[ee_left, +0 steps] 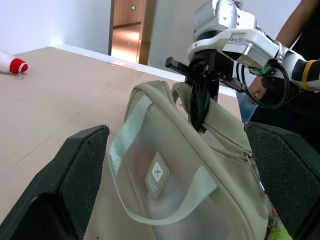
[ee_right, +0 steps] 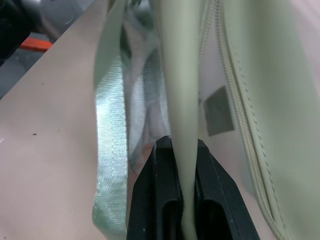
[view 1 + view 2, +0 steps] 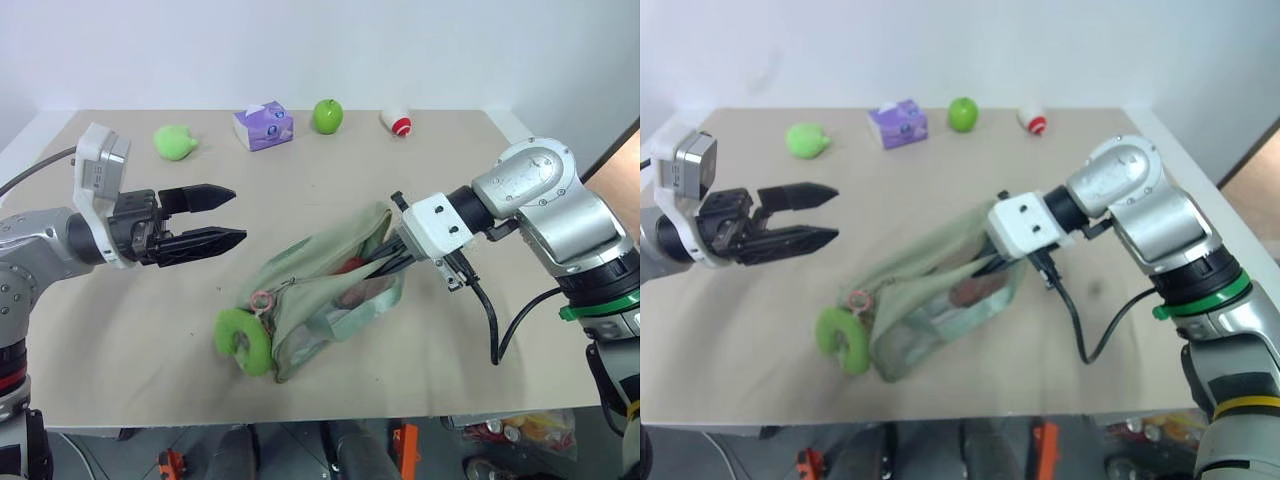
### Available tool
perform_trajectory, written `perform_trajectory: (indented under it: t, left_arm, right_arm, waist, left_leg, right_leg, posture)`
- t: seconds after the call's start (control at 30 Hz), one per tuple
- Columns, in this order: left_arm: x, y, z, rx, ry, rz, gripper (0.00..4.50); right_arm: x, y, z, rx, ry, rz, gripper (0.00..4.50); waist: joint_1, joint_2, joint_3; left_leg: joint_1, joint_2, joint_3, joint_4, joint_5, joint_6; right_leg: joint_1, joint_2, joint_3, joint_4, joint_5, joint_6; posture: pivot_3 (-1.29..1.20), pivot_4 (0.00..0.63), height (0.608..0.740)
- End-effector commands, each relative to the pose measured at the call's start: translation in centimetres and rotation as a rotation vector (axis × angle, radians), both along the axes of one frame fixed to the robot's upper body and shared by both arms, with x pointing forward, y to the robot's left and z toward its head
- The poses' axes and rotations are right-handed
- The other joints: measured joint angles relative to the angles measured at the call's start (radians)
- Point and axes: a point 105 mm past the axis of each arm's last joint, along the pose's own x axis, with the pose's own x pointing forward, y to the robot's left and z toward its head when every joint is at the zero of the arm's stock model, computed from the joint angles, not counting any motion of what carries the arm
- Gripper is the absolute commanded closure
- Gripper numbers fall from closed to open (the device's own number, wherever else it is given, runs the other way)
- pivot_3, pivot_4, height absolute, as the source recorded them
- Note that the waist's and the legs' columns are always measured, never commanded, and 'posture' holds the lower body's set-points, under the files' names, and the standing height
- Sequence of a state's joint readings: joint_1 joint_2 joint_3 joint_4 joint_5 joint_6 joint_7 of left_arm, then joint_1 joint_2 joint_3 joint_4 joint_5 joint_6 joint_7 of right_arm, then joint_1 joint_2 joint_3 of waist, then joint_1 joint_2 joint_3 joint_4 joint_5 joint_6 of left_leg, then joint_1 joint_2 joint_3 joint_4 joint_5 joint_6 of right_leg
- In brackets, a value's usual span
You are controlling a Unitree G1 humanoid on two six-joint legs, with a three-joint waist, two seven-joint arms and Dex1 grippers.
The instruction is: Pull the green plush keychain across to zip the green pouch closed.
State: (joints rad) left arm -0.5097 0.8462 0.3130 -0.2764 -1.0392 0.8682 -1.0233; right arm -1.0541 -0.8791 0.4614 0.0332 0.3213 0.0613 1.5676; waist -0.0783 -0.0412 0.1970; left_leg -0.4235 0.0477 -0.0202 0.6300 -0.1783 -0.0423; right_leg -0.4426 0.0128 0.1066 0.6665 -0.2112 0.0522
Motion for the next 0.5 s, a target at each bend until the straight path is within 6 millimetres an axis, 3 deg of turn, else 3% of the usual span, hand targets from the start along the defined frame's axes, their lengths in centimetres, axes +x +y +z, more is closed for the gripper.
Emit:
perform_trajectory:
  t: [0.03,0.27,0.5]
  left_arm:
    - [-0.2,0.1,0.6,-0.009,-0.044,0.010,0.00]
    - [-0.1,0.2,0.4,-0.019,-0.042,0.020,0.00]
    - [0.0,0.1,0.5,-0.032,-0.040,0.015,0.00]
  right_arm:
    - [0.6,-0.2,3.7,0.074,-0.041,-0.045,4.47]
    - [2.0,-0.9,5.0,0.131,0.014,-0.255,4.47]
    - [2.7,-2.3,3.8,0.024,-0.043,-0.370,4.47]
  waist:
    - [0.000,0.000,0.000]
    - [0.003,0.000,0.000]
    - [0.003,0.000,0.000]
  left_leg:
    - [0.000,0.000,0.000,0.000,0.000,0.000]
    - [-0.001,0.000,0.000,0.001,0.000,0.000]
    - [-0.001,0.000,0.000,0.001,0.000,0.000]
  right_leg:
    - [0.000,0.000,0.000,0.000,0.001,0.000]
    - [0.000,0.000,0.000,0.000,0.000,0.000]
    - [0.000,0.000,0.000,0.000,0.000,-0.001]
  posture:
    - [0.00,0.150,0.740]
    - [0.00,0.150,0.740]
    - [0.00,0.150,0.740]
